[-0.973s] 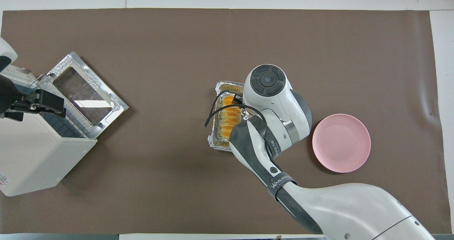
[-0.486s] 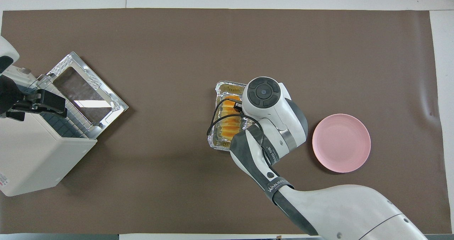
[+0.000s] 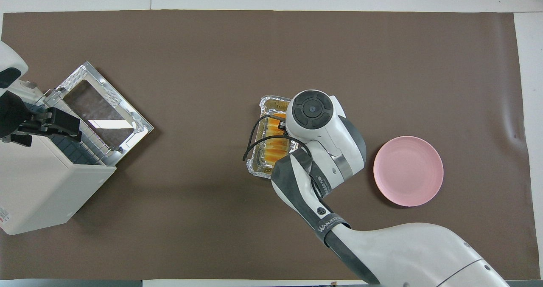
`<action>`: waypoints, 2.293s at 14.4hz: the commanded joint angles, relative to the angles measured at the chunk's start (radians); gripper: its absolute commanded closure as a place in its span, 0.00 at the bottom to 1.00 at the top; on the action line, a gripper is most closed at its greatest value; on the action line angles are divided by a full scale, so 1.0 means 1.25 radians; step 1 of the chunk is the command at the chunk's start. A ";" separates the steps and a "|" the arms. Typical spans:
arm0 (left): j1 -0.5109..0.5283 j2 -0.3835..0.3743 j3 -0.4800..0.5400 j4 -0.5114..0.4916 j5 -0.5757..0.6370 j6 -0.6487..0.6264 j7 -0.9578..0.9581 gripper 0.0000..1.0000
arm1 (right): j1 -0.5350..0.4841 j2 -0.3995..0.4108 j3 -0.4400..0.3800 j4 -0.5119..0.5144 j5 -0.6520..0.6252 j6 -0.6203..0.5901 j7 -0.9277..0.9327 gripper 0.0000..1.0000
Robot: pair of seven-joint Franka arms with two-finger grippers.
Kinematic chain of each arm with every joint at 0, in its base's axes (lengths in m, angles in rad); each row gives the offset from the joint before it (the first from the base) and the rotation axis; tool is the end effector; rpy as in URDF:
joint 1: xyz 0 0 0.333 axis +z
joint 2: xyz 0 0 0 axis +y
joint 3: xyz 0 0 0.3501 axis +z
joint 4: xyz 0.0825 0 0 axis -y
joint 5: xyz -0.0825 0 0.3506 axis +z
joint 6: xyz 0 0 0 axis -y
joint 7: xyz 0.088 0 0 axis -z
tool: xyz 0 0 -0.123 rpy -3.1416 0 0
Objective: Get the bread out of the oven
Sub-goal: 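Slide the foil tray toward the pink plate with the right gripper, then grasp the orange bread slices in the tray with the right gripper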
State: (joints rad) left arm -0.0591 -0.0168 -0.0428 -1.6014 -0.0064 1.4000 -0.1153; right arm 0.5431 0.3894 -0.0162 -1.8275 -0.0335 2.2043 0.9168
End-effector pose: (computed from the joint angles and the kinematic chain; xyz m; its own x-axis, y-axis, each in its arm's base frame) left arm 0.4896 -0.0511 0.6250 0.9830 0.0142 -0.1830 0.0115 -0.9998 -0.0155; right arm 0.5408 0.3139 0.3563 0.9327 -0.3601 0.0182 -0.3605 -0.9323 0.0303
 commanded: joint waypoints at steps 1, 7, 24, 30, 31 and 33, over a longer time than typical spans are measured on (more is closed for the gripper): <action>0.008 -0.021 -0.001 -0.007 -0.012 -0.002 -0.003 0.00 | -0.017 -0.002 -0.003 0.052 -0.014 -0.060 -0.033 1.00; 0.008 -0.023 -0.001 -0.007 -0.012 -0.002 -0.005 0.00 | -0.266 0.001 -0.003 0.252 0.130 -0.237 -0.400 1.00; 0.008 -0.023 -0.001 -0.007 -0.012 -0.002 -0.005 0.00 | -0.470 0.162 -0.003 0.240 0.172 -0.007 -0.850 1.00; 0.008 -0.023 -0.001 -0.007 -0.012 -0.002 -0.005 0.00 | -0.469 0.160 -0.005 0.229 0.156 0.006 -0.864 0.00; 0.008 -0.023 -0.001 -0.007 -0.012 -0.002 -0.005 0.00 | -0.469 0.156 -0.007 0.229 0.154 -0.002 -0.864 0.00; 0.008 -0.023 -0.001 -0.007 -0.012 -0.002 -0.005 0.00 | -0.464 0.150 -0.008 0.247 0.119 -0.056 -0.864 0.00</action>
State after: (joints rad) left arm -0.0589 -0.0293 -0.0424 -1.6012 -0.0064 1.4000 -0.1159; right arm -0.0261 0.5897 -0.0355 -1.5318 0.1458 2.1894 -0.1317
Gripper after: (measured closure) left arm 0.000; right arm 0.511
